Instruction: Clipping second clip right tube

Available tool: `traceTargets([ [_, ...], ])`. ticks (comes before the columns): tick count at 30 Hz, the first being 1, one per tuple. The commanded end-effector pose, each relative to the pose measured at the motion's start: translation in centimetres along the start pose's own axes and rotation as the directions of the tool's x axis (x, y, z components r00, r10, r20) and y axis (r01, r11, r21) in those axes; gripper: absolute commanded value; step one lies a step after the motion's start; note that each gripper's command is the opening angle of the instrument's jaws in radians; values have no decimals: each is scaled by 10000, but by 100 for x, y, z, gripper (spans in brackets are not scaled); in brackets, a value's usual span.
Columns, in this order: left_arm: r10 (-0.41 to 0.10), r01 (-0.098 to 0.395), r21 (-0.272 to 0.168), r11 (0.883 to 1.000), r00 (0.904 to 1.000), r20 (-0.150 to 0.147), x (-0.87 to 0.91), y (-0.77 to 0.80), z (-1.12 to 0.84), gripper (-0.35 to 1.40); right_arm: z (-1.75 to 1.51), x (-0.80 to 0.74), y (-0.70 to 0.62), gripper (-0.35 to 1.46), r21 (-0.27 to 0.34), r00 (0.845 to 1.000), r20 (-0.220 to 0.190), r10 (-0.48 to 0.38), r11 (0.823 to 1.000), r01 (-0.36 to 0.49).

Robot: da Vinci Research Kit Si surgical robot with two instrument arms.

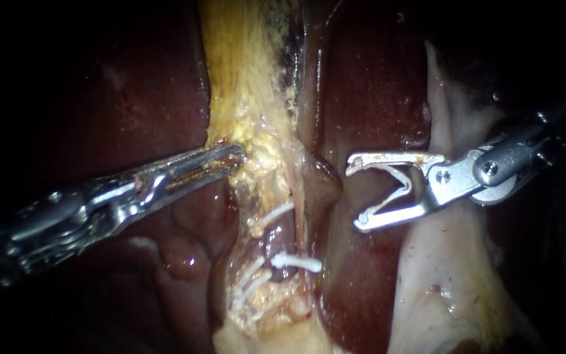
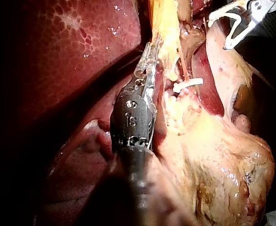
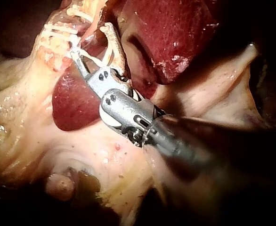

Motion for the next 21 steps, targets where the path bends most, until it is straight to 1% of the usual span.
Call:
traceTargets([
  [1,1,-1,-3,10000,10000,3,0,0,0,-35,0,0,0,60,2,10000,6,-64,10000,64],
  [5,-5,5,5,10000,10000,-6,-1,-1,-3,-35,4,-3,-5,60,67,9999,-25,126,9999,-126],
  [8,-24,24,24,10000,10000,-31,-3,-5,-10,-35,14,-9,-11,60,213,9986,-84,519,9984,-517],
  [11,-50,50,52,10000,10000,-67,-6,-11,-22,-35,29,-19,-20,60,392,9937,-133,1115,9931,-1109],
  [13,-67,68,79,9999,9999,-98,-8,-15,-33,-35,41,-26,-26,60,486,9876,-143,1562,9867,-1553],
  [14,-77,77,48,10000,9999,-122,-9,-18,-38,-35,46,-30,-28,60,540,9862,-150,1647,9850,-1637],
  [17,-149,148,102,9998,9999,89,-16,-27,-55,-35,61,-41,-32,60,608,9767,-169,2139,9753,-2125],
  [21,-286,276,242,9993,9988,395,-30,-42,-79,-35,77,-55,-36,60,688,9620,-57,2730,9599,-2720],
])
